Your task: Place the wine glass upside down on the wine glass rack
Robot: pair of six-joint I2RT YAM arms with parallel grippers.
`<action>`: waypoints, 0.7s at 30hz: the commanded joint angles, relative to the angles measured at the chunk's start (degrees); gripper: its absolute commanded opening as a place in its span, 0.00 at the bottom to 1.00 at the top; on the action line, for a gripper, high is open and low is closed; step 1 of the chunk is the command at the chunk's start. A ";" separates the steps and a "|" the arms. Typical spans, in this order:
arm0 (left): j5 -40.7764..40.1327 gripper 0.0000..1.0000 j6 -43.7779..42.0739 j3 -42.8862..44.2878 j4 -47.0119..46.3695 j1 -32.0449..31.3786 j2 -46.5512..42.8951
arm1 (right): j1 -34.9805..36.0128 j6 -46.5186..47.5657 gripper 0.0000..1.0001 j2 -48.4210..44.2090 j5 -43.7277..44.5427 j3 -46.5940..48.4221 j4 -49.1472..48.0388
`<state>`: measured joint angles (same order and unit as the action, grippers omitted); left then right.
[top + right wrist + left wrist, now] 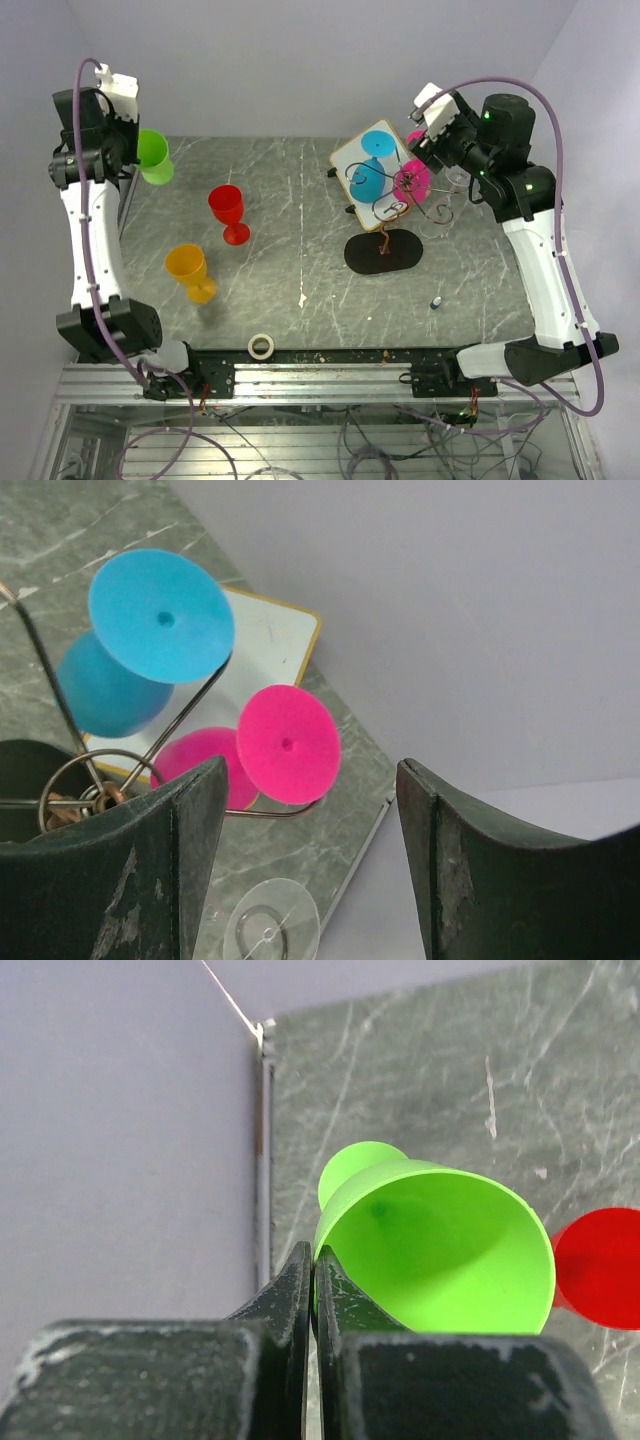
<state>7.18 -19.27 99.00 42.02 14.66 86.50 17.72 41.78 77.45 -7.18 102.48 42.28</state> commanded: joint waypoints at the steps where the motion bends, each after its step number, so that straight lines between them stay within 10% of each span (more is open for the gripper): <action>1: 0.80 0.07 1.86 3.56 -3.53 -0.80 -5.09 | -1.84 -5.41 0.68 -1.73 0.23 -0.88 -6.27; 9: 21.52 0.07 15.79 6.60 -6.10 -1.03 -11.87 | -4.10 -16.88 0.80 -0.15 -1.05 0.92 -12.29; 16: 45.78 0.07 35.97 4.26 -18.75 -1.05 -14.29 | -4.13 -27.47 0.82 1.34 -28.66 0.86 -14.25; 21: 48.47 0.07 49.56 -3.23 -35.18 -2.21 -17.12 | -3.83 -45.51 0.80 3.93 -42.75 -3.07 -25.69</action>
<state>47.51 16.32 99.13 21.85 13.65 71.00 13.85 12.25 79.46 -34.33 101.80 26.85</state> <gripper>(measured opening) 0.073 0.812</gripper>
